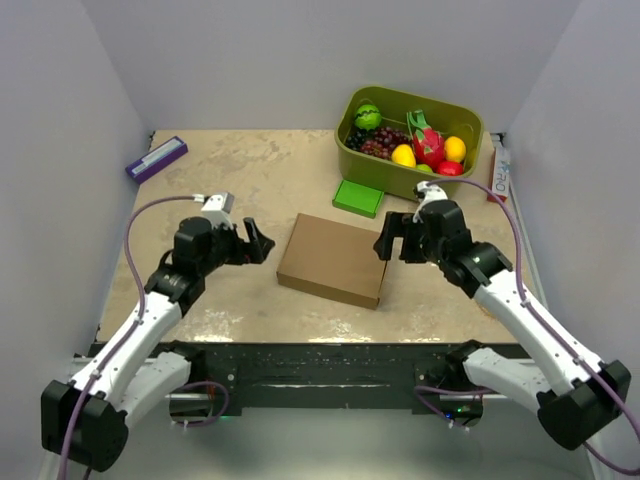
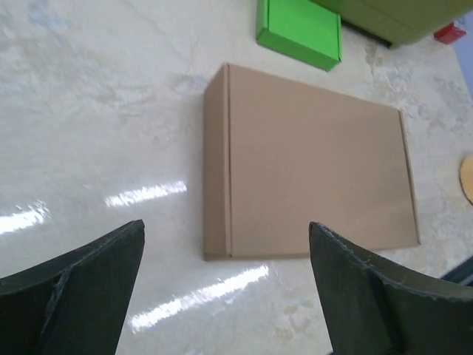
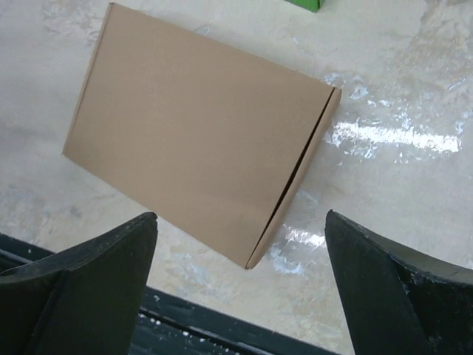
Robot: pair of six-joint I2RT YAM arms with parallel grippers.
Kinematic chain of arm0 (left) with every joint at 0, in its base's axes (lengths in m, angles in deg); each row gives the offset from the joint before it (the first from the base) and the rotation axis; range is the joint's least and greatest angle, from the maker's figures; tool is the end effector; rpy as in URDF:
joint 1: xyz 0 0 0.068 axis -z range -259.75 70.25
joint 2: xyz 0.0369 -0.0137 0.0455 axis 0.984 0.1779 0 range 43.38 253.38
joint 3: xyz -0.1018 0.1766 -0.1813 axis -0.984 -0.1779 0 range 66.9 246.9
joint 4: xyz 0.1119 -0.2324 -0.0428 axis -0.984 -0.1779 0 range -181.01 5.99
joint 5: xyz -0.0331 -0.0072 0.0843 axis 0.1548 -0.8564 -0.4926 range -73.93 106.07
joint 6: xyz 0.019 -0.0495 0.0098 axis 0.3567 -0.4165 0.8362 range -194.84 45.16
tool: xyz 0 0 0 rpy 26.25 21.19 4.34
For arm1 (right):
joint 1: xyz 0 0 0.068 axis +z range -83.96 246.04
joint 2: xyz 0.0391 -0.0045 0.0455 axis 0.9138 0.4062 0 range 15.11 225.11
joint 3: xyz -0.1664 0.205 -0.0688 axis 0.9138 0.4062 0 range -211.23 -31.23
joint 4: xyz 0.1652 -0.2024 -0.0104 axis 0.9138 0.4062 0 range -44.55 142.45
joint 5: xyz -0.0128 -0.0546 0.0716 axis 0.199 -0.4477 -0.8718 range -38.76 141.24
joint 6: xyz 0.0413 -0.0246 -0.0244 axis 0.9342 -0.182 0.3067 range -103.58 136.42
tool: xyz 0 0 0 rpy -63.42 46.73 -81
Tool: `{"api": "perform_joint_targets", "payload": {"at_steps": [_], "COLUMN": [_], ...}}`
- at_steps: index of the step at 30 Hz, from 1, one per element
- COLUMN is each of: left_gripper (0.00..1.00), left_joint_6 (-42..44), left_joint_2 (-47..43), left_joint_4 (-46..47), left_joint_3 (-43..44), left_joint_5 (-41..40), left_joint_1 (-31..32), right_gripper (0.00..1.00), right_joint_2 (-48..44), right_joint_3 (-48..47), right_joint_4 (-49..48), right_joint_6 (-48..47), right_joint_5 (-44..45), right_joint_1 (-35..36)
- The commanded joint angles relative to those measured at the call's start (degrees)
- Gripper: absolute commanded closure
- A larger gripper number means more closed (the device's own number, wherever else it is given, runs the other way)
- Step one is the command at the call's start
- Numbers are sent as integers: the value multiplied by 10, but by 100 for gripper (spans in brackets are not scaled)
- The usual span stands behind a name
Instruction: Fold the paper box
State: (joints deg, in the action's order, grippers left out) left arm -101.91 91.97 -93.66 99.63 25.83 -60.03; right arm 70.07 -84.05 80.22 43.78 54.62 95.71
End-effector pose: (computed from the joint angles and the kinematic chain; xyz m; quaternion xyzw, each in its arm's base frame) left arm 0.1824 -0.0717 0.2553 -0.0088 0.8439 -0.2771 0.4593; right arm 0.1775 0.0987 0.3147 -0.0050 0.8942 0.1901 0.4052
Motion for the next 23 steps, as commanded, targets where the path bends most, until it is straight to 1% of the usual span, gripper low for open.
{"api": "perform_joint_targets", "payload": {"at_steps": [1, 2, 3, 4, 5, 6, 8, 10, 13, 17, 23], "left_gripper": [2, 2, 2, 2, 2, 2, 0, 0, 0, 0, 1], "left_joint_6": [74, 79, 91, 100, 112, 141, 162, 167, 168, 170, 160], "left_joint_2": [37, 45, 47, 48, 44, 39, 4, -37, -75, -89, -83], "left_joint_4": [26, 26, 22, 15, -4, -12, -21, -23, -34, -42, -54], "left_joint_3": [68, 86, 97, 109, 133, 145, 162, 164, 169, 175, 182], "left_joint_5": [10, 36, 44, 44, 29, 22, 4, -7, -23, -54, -60], "left_joint_1": [-85, -107, -142, -154, -160, -163, -163, -163, -163, -163, -163], "right_gripper": [1, 1, 1, 1, 1, 1, 1, 1, 1, 1, 1], "right_joint_2": [47, 58, 60, 59, 51, 44, 18, 2, -20, -26, -33], "right_joint_3": [-23, -23, -25, -26, -28, -30, -33, -27, -17, -14, -10], "right_joint_4": [-91, -105, -129, -137, -145, -152, -158, -162, -169, -174, -176], "right_joint_6": [-41, -45, -54, -58, -62, -70, -79, -89, -91, -87, -91], "right_joint_5": [-29, -72, -89, -105, -124, -130, -132, -123, -93, -103, -100], "right_joint_1": [-81, -108, -157, -180, -200, -233, -268, -283, -288, -288, -288]}}
